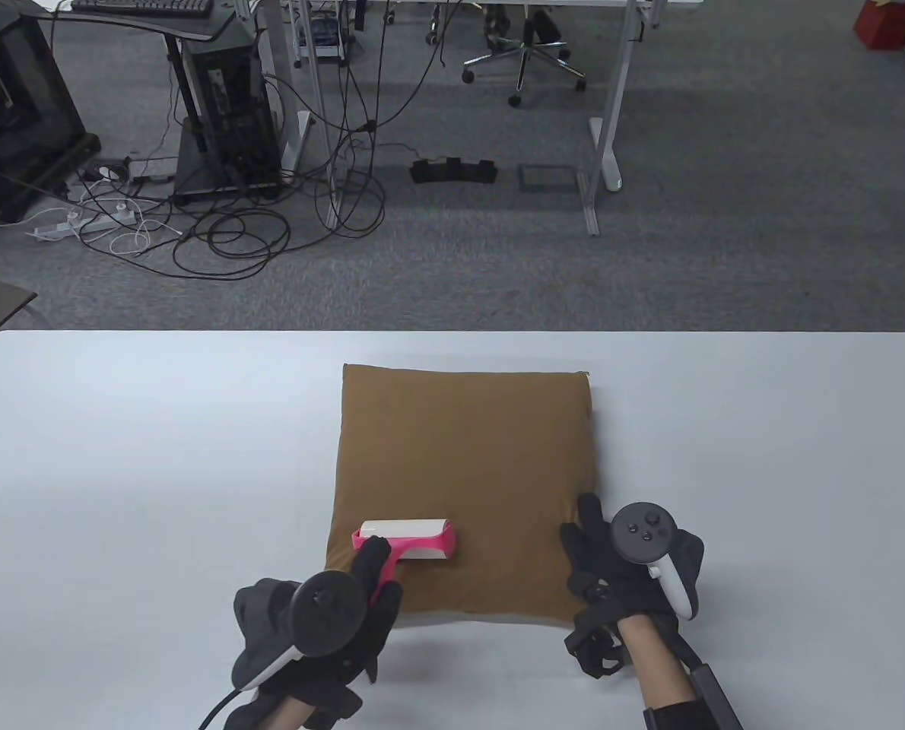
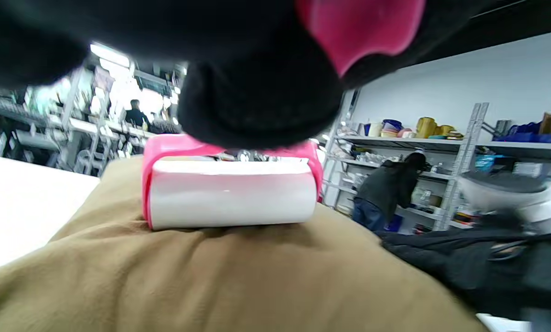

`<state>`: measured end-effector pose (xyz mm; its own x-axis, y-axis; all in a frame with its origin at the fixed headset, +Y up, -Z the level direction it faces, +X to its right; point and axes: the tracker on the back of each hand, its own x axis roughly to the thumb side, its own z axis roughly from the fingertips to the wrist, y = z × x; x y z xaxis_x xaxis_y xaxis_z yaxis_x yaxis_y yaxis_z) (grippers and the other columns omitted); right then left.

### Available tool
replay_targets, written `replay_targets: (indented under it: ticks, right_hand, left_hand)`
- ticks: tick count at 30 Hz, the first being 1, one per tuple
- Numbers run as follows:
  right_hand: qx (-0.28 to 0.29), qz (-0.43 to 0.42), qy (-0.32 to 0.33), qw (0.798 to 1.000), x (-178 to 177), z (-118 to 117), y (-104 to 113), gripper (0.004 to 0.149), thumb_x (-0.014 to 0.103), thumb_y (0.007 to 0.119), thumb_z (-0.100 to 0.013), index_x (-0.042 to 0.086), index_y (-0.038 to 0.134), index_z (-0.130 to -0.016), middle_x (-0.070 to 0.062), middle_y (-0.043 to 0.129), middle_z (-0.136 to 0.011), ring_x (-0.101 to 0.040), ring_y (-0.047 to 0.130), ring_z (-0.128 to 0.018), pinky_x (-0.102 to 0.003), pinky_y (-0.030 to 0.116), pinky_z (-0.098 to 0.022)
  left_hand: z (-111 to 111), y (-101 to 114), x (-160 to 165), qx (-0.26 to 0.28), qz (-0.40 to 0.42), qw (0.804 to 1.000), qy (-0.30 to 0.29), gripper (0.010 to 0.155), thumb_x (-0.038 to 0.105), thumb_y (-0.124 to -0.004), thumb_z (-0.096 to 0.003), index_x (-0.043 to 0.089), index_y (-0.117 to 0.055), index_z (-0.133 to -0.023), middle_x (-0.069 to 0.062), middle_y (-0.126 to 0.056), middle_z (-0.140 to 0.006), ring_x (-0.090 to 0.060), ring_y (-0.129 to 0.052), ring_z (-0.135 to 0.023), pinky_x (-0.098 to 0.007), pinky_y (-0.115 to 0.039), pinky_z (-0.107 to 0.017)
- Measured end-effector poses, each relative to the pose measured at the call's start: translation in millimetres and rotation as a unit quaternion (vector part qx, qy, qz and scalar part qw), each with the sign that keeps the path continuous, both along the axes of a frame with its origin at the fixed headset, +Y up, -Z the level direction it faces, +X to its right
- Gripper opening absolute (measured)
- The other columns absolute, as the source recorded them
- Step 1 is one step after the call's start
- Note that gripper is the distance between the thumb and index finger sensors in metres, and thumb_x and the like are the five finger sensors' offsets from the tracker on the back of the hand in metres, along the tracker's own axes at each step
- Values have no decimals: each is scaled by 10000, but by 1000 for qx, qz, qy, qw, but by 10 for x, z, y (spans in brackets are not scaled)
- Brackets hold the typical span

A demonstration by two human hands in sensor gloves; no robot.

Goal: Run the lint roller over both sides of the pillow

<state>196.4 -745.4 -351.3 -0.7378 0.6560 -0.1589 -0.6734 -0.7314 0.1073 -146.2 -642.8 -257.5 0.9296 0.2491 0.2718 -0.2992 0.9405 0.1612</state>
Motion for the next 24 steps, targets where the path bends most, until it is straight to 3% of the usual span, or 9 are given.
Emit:
replay_targets:
  ticks: [4, 11, 15, 19, 24]
  right_hand:
    - [-1, -1, 1, 1000, 0, -2, -1, 607, 429, 537, -617, 177, 347, -1136, -398, 545, -1082, -557, 781, -798, -687, 638, -543]
    - [-4, -1, 2, 1000, -1, -6, 4, 611, 433, 536, -617, 177, 343, -1137, -395, 543, -1083, -557, 780, -798, -687, 637, -543]
    - [-5, -5, 2, 1000, -1, -7, 4, 610, 437, 535, -618, 177, 346, -1136, -397, 542, -1083, -557, 779, -798, -687, 635, -543]
    - [-5, -4, 2, 1000, -5, -12, 7, 610, 437, 535, -618, 178, 344, -1136, -397, 543, -1082, -558, 778, -797, -687, 635, -544]
    - [-1, 12, 3, 1000, -31, -11, 23, 614, 437, 529, -616, 172, 340, -1137, -400, 548, -1079, -556, 784, -794, -686, 638, -542]
  left_hand:
    - [-178, -107, 99, 5, -17, 999, 29, 639, 483, -795, -476, 60, -680, -941, -43, -1060, -303, -99, -973, 56, -443, -911, -181]
    - [-592, 34, 274, -3, -41, 997, 59, 637, 499, -790, -485, 86, -701, -961, -47, -1070, -337, -114, -989, 20, -458, -907, -209]
    - [-893, 42, 341, -72, -41, 993, 85, 637, 485, -758, -509, 139, -637, -1030, -84, -1071, -472, -138, -1007, -70, -481, -892, -280]
    - [-1124, -76, 362, -173, -25, 979, 102, 677, 444, -711, -543, 222, -419, -1112, -151, -973, -713, -162, -1001, -220, -513, -849, -400]
    - [-1325, -210, 299, -207, -12, 970, 130, 684, 432, -660, -558, 315, -290, -1121, -156, -878, -832, -148, -975, -302, -515, -820, -460]
